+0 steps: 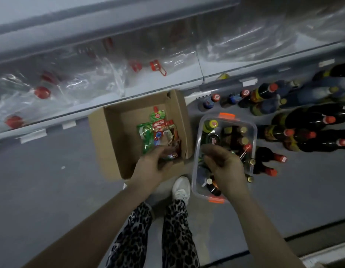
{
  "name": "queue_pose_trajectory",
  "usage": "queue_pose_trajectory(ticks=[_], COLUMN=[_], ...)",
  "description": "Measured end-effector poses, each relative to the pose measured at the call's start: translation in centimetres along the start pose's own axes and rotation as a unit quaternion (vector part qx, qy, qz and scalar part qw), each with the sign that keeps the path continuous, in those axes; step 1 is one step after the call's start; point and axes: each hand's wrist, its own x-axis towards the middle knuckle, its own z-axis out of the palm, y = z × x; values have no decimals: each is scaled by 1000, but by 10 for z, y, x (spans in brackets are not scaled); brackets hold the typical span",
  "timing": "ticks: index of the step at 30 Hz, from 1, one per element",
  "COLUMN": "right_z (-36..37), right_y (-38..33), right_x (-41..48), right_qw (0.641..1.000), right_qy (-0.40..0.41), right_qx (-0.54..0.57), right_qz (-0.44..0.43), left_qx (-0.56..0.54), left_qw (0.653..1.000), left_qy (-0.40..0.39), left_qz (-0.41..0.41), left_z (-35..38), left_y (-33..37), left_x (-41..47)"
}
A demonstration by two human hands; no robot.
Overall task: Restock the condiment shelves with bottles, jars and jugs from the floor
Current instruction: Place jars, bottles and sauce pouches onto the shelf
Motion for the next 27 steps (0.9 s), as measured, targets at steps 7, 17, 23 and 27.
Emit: queue_pose_trajectory(ticks=[7,17,23,27], right_z=[91,206,249,273], right_y=[73,147,161,176], right_x=[76,205,266,285], right_qw=[998,976,944,883], right_qy=[-57,-125,-131,-158], right_qx=[-38,-178,-302,-442], right_qz=[-10,17,2,27], left_qx=[33,-46,-63,-74], left_qw=[996,957,947,952], left_qy=[-8,48,43,25], left_qz=[-78,-284,-311,-295], left_z=[47,73,86,96], left_y=[-126,-270,-316,-324], left_x=[58,165,196,206])
